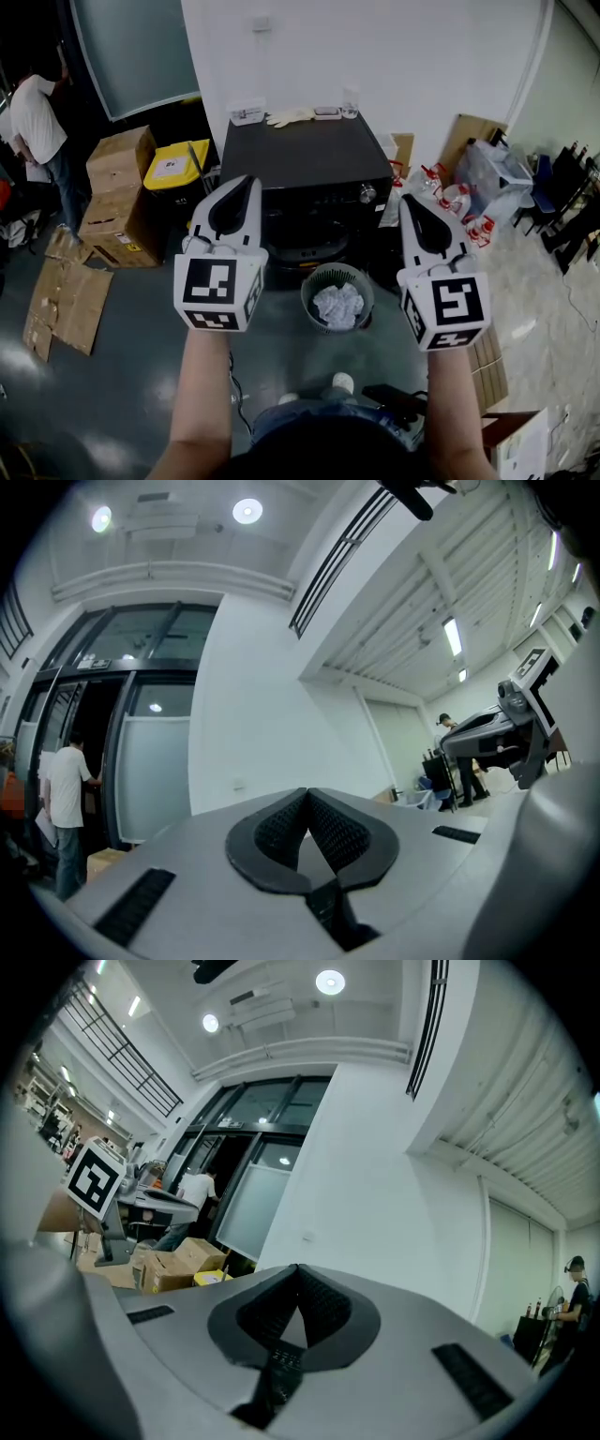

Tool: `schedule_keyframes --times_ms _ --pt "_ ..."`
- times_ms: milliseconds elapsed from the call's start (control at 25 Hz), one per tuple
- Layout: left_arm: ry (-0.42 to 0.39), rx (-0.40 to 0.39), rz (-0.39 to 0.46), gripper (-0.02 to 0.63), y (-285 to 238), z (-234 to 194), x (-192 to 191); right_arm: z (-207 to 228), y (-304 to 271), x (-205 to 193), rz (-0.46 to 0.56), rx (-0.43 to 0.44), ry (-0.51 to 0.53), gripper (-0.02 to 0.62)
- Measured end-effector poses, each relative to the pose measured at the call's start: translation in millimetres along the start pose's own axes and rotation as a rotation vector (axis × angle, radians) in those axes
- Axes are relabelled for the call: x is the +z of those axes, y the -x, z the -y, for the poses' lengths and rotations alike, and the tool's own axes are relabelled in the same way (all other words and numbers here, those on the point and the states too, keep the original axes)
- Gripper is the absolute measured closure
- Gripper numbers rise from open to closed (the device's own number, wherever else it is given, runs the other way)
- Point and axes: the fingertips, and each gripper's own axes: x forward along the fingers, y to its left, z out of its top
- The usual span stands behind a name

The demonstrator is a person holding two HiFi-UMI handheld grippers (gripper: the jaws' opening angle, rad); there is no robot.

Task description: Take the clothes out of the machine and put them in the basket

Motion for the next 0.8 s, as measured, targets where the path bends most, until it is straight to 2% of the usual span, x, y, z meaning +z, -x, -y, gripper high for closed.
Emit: schedule_keyframes --times_ms 360,800 --pt "-0.053 0.015 0.001 0.604 -9 2 3 22 -7 2 0.0 -0.037 -0.033 0.594" --pt "-0.053 0.023 -0.008 0.604 -16 2 0 21 -6 -3 -0.003 -0.044 -0.051 0.594"
